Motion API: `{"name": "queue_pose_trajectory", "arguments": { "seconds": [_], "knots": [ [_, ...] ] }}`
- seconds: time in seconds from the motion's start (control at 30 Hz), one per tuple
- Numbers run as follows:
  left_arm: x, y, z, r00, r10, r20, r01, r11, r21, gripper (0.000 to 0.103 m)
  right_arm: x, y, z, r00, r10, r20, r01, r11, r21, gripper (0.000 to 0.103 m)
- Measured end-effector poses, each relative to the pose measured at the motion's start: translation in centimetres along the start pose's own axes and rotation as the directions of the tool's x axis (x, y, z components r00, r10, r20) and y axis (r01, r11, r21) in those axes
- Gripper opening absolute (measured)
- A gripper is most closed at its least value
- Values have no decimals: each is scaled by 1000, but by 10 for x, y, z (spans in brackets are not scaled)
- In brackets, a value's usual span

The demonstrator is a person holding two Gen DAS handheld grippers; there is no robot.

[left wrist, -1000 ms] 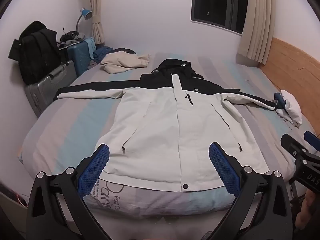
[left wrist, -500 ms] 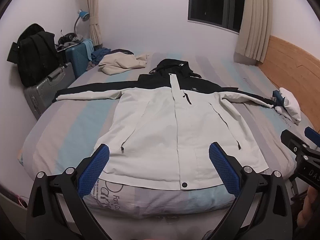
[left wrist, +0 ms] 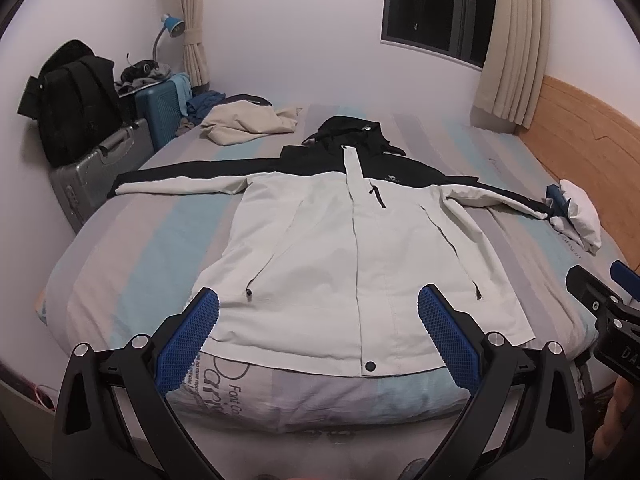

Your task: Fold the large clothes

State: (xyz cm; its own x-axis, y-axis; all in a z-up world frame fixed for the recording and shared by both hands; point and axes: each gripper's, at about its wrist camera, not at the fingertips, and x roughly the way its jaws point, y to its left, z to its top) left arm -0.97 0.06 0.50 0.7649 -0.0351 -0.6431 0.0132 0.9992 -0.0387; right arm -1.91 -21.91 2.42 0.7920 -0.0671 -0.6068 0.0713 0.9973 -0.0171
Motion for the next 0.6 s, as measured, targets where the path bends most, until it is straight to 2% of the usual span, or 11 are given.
{"name": "queue_pose_trajectory", "arguments": {
  "seconds": [0.6],
  "knots": [
    [-3, -6, 1, 1000, -3, 9, 3, 1000, 15, 97, -2, 0, -1, 1000, -16, 8, 16, 1000, -10, 96]
  ]
}}
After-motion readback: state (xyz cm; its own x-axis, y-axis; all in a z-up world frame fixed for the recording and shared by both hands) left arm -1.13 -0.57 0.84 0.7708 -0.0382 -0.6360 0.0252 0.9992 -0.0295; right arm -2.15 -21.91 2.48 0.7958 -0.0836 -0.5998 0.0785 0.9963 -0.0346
